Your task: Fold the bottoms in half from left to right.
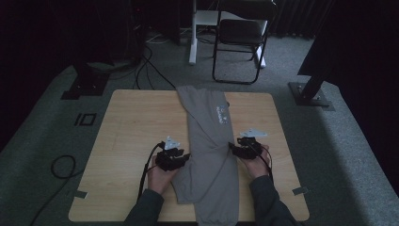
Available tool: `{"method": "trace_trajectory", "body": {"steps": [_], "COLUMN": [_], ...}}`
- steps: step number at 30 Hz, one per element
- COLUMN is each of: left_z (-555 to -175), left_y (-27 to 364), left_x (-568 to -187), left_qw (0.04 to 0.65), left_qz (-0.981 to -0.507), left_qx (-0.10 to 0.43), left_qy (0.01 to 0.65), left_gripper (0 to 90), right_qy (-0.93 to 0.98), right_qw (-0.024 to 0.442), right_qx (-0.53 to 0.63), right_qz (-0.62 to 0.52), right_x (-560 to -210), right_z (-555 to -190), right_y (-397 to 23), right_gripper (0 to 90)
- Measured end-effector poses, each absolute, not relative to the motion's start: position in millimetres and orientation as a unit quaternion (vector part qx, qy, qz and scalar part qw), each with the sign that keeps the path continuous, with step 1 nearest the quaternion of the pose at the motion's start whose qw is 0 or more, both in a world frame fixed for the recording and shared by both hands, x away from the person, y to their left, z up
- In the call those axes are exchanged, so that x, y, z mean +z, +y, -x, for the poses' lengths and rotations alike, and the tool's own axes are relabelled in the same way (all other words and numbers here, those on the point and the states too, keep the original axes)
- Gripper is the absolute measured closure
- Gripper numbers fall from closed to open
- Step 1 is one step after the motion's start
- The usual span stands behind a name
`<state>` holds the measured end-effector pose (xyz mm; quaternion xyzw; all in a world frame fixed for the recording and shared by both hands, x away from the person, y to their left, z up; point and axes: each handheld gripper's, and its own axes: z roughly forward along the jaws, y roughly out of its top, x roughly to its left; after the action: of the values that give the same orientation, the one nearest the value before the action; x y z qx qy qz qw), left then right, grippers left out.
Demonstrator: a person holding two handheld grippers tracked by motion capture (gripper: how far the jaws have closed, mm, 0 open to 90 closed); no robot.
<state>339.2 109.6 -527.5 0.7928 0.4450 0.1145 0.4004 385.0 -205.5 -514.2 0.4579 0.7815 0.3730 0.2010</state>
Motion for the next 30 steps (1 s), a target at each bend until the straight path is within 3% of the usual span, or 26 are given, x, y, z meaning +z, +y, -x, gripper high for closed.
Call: {"method": "trace_trajectory", "body": {"steps": [8, 13, 30], "left_z": [-338, -328, -288], "left_y": [110, 99, 45], "left_x": [-548, -546, -504], "left_qw": [0.404, 0.395, 0.431], "left_qz": [-0.795, -0.818, -0.846], "left_qx": [0.046, 0.045, 0.023], "left_qy": [0.450, 0.416, 0.313], "left_gripper": [64.4, 87.7, 87.9], "right_qy": [0.809, 0.815, 0.811], "right_qw": [0.189, 0.184, 0.176], "right_qx": [0.340, 0.327, 0.321], "right_qz": [-0.440, -0.441, -0.456], "right_x": [-516, -521, -541], "right_z": [-407, -401, -376], "right_y": [-173, -183, -221], "right_gripper": [46.3, 51.7, 68.5]}}
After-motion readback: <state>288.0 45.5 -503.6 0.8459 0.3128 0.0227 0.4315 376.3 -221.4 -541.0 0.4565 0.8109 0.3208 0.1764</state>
